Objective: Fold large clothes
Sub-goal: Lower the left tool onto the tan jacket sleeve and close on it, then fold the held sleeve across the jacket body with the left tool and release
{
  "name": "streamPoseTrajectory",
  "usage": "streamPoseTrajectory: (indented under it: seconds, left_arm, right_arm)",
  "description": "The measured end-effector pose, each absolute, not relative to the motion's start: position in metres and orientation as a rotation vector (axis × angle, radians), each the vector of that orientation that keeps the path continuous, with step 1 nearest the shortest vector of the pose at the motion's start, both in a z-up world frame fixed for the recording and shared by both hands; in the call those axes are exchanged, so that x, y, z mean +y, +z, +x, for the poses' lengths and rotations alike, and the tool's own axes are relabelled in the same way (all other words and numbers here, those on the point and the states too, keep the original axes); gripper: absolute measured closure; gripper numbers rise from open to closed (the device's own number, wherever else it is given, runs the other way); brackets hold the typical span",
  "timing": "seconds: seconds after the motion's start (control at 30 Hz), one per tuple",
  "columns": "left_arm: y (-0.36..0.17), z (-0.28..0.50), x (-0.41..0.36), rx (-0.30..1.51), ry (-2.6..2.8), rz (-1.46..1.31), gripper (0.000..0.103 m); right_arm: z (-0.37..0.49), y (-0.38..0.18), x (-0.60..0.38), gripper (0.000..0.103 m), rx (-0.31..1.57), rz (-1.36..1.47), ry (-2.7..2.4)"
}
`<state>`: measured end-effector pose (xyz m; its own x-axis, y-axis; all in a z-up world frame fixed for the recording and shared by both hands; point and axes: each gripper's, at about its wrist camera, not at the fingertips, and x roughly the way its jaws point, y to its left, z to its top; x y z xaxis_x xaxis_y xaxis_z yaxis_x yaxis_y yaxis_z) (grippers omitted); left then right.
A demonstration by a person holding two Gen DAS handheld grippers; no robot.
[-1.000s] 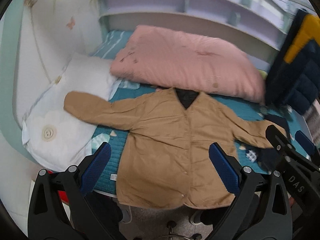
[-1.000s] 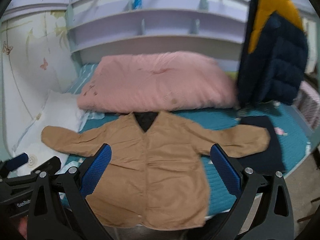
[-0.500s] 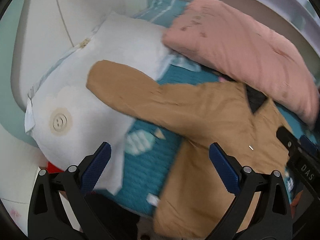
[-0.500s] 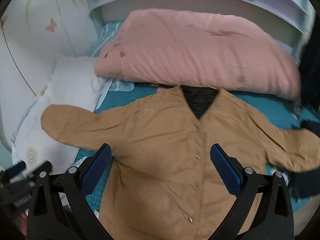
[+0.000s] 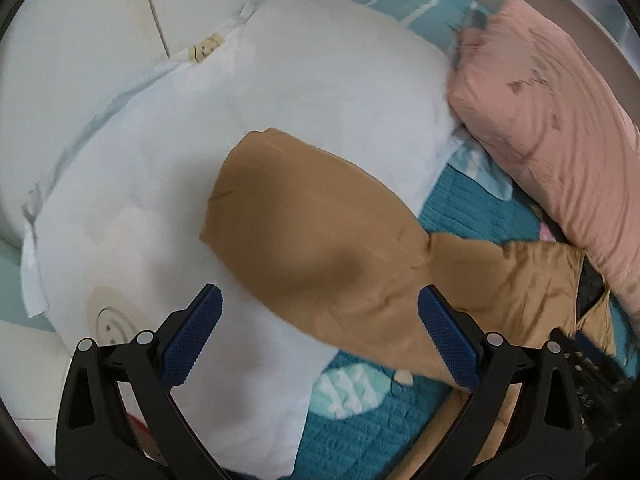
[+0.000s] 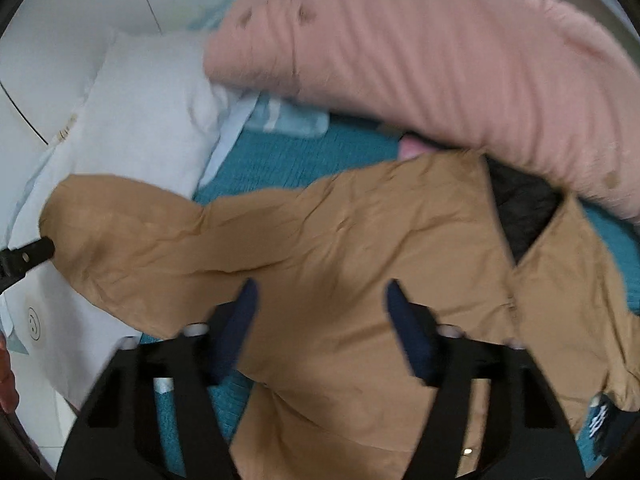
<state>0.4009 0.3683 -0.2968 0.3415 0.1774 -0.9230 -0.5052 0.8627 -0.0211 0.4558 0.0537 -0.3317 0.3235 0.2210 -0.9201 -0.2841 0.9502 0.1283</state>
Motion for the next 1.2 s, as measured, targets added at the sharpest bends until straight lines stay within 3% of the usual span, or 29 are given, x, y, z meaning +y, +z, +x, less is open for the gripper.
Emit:
streamPoseTrajectory:
  seconds: [0.07,0.13,0.37,0.43,0.5,0.53,0.6,0.67,1.2]
  left_arm:
    - [-0.304,0.405,0.382,1.144,0.468,-0.367,0.005]
    - [-0.311,0.408,0.395,1.143,0.481,-0.401,0.005]
    - [-0.344,0.419,0.426,1.08,0.501,-0.519,0.005]
    - [-0.356,0.422,0.434,1.085,0.495,-0.551,0.011]
    - [-0.364,0.425,0.435,1.111,0.562,-0.486,0.037]
    - [-0.363,0.424,0.434,1.101,0.573,-0.47,0.041]
    - [-0.358,0.42,0.433,1.073,0.569,-0.469,0.072]
    - [-0.351,0.419,0.43,1.057,0.501,-0.494,0.087]
    - [-0.285,0.415,0.362,1.014,0.402,-0.298,0.09]
  right_arm:
    - [0.464,-0.351,0.061,0.075,1.248,-0.046,0.34]
    - [0.471,-0.368,0.068,0.082,1.308,-0.032,0.358]
    - [0.481,-0.43,0.077,0.086,1.456,-0.014,0.358]
    - [0.481,-0.441,0.074,0.087,1.462,0.006,0.352]
    - [0.481,-0.441,0.073,0.088,1.449,0.016,0.355]
    - [0.481,-0.442,0.073,0.088,1.448,0.015,0.357]
    - [0.482,-0.443,0.074,0.088,1.45,0.0,0.36]
    - [0.483,-0.446,0.076,0.088,1.443,-0.011,0.358]
    - [0.459,-0.421,0.032,0.088,1.433,0.135,0.372]
